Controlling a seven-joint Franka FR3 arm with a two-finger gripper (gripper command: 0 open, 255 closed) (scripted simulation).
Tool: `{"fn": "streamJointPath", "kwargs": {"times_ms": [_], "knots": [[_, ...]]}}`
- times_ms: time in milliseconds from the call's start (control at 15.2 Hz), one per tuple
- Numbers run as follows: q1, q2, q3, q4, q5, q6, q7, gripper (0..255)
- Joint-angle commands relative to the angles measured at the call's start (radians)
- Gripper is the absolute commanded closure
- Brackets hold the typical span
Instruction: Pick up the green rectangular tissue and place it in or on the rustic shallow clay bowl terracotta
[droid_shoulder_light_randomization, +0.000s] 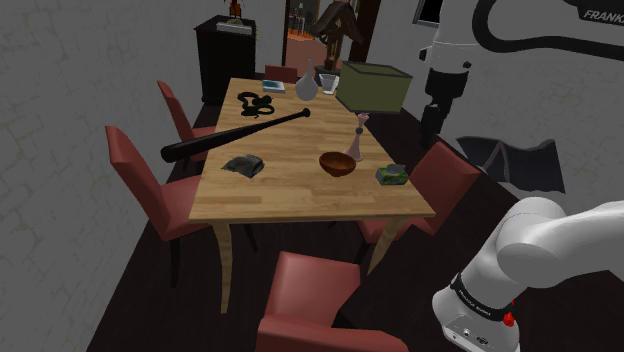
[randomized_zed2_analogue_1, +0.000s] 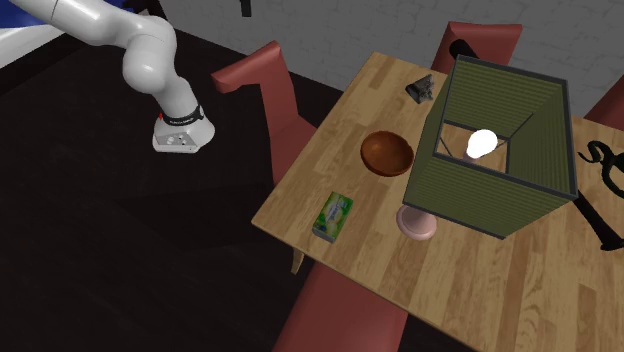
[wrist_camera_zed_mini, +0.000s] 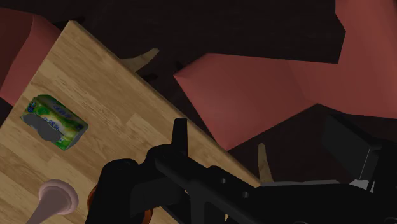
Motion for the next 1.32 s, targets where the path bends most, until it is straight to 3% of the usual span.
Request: {"fn": "streamJointPath", "kwargs": {"times_ms": [0,594,1254], "knots": [[0.000,0.000,0.000,0.000,0.000,0.000,0.000,0],[-0.028,0.024,-0.241,-0.122,-0.132,0.194,-0.304,0],[-0.025,0.247,-0.520,-0.103,-0.203,0.443,-0.645,0]]}}
